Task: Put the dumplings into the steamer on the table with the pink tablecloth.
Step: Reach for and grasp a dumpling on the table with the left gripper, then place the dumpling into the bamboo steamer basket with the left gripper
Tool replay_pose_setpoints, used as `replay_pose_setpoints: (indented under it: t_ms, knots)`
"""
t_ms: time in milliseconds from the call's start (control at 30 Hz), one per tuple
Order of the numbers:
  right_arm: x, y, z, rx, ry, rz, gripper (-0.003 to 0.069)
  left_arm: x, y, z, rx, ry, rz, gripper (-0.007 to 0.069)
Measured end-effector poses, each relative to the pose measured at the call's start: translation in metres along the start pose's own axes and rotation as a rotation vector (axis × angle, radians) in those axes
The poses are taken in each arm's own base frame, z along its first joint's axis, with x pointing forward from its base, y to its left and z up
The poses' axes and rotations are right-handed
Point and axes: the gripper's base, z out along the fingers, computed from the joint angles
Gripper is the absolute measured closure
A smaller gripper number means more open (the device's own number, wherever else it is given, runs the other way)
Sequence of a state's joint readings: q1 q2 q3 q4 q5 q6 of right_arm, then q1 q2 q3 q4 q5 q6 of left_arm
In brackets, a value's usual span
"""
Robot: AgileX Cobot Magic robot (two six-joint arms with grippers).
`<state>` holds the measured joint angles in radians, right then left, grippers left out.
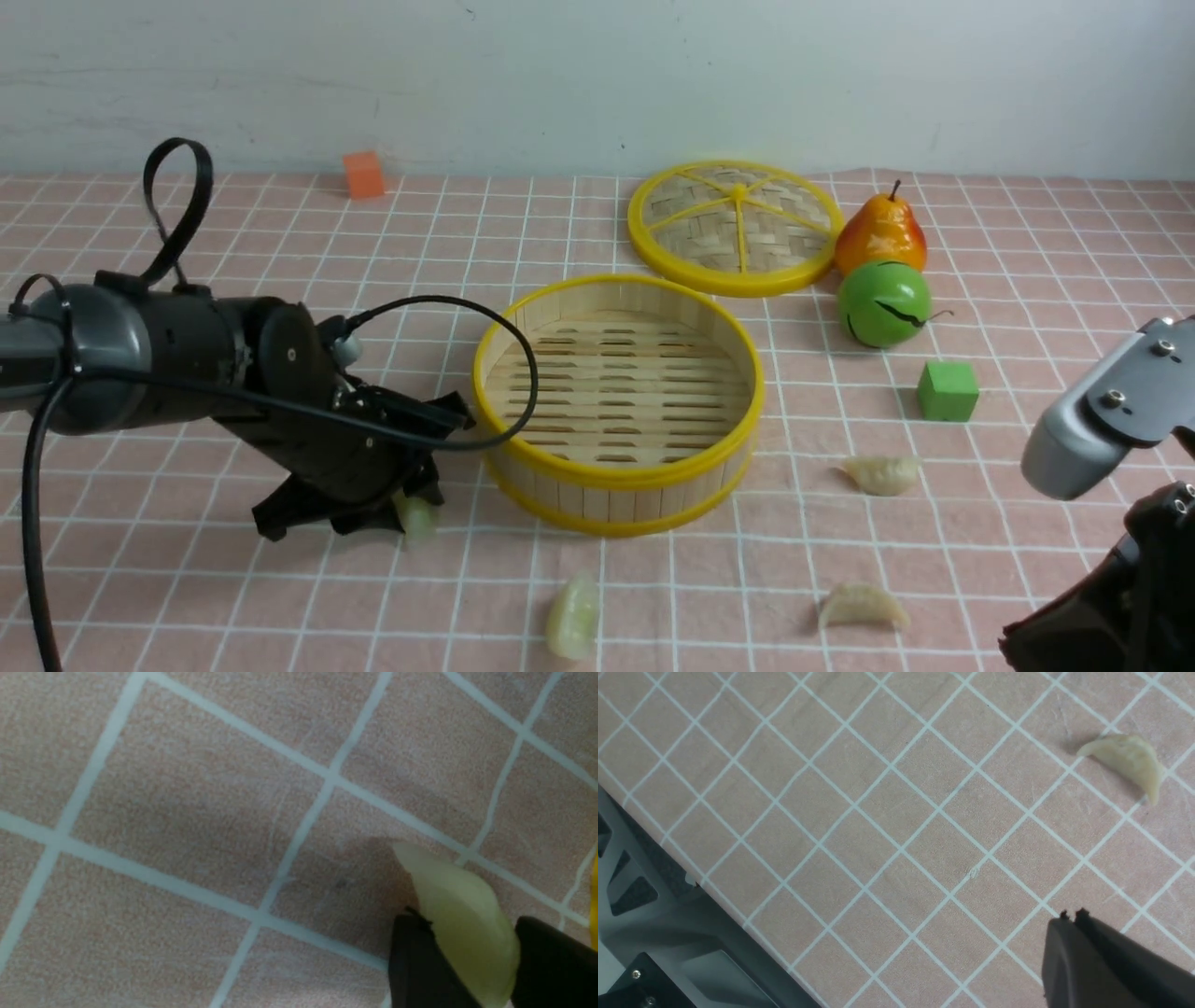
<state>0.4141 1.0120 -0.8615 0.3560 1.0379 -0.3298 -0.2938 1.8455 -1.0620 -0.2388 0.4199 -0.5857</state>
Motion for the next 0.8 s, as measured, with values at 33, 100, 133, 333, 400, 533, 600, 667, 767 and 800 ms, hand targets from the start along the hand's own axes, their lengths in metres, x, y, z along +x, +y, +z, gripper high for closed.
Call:
replay_pose_setpoints:
  t_ms: [33, 100, 133, 333, 400, 533, 600, 667, 767, 800]
  knots:
    - [0.0, 0.0, 0.0, 0.0, 0.0, 0.0, 0.0659, 0.0, -0.001, -0.003, 0.002, -0.002, 0.028, 0.0393]
    - [0.0, 0.0, 0.0, 0.0, 0.0, 0.0, 0.0659, 0.001, -0.001, -0.008, -0.004, 0.01, 0.073, 0.0391]
    - [0.0, 0.0, 0.0, 0.001, -0.002, 0.0, 0.0659, 0.0, -0.004, -0.019, 0.001, 0.014, 0.141, 0.0391]
    - [-0.001, 0.0, 0.0, 0.005, -0.016, -0.001, 0.0655, -0.015, -0.043, -0.08, 0.091, -0.046, 0.401, 0.0391]
    - [-0.002, -0.001, 0.0, 0.007, -0.022, -0.001, 0.0652, -0.019, -0.077, -0.109, 0.149, -0.077, 0.529, 0.0391]
    - [-0.002, 0.0, 0.0, 0.006, -0.018, -0.001, 0.0648, -0.019, -0.125, -0.125, 0.215, -0.083, 0.653, 0.0391]
    - [0.0, 0.0, 0.0, -0.002, 0.001, 0.0, 0.0646, -0.02, -0.14, -0.113, 0.221, -0.068, 0.677, 0.0391]
    - [0.003, 0.001, 0.0, -0.014, 0.029, 0.001, 0.0645, -0.024, -0.152, -0.1, 0.223, -0.06, 0.688, 0.0391]
    - [0.008, 0.003, 0.0, -0.033, 0.087, 0.01, 0.0644, -0.03, -0.161, -0.058, 0.197, -0.025, 0.69, 0.0391]
    - [0.01, 0.004, -0.001, -0.038, 0.106, 0.011, 0.0643, -0.032, -0.162, -0.045, 0.184, -0.013, 0.691, 0.0391]
